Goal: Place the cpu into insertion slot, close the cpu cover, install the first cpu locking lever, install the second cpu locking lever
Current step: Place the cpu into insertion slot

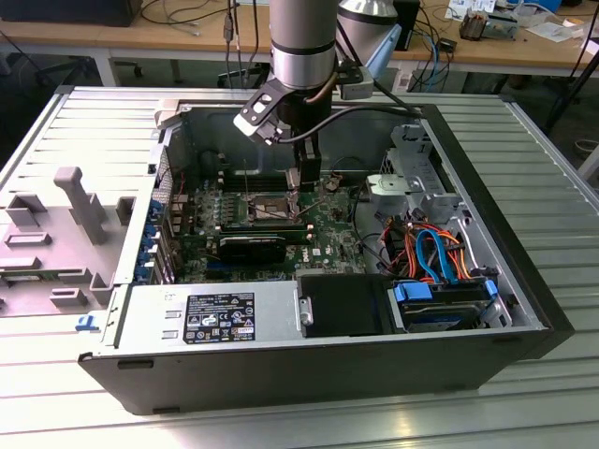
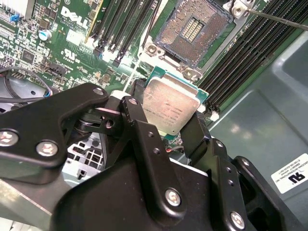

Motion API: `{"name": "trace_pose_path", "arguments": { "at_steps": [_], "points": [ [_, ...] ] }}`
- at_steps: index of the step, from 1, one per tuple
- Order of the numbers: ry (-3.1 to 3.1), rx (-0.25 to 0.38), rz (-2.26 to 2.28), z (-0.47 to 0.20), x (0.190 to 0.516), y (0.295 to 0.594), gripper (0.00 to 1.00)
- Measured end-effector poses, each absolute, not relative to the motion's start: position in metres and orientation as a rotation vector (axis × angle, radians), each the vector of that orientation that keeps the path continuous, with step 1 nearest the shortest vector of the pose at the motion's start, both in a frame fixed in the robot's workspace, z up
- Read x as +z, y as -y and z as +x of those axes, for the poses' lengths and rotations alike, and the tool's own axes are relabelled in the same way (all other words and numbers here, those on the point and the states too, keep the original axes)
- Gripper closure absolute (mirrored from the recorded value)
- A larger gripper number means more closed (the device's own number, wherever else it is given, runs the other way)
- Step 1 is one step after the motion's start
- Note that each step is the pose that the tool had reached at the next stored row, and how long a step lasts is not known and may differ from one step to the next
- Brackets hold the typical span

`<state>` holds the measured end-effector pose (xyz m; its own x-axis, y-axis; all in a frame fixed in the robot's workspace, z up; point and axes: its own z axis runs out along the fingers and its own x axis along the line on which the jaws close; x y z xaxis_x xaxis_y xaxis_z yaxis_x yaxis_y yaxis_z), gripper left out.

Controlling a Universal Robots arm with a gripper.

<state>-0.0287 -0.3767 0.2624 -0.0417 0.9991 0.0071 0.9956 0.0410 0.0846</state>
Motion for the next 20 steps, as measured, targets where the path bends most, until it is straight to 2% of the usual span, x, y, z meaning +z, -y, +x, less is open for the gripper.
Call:
{"name": "trace_pose_path", "arguments": {
  "at_steps": [20],
  "points": [
    [-2.190, 0.099, 2.173, -0.0287, 0.2621, 0.3767, 0.45]
  ]
}}
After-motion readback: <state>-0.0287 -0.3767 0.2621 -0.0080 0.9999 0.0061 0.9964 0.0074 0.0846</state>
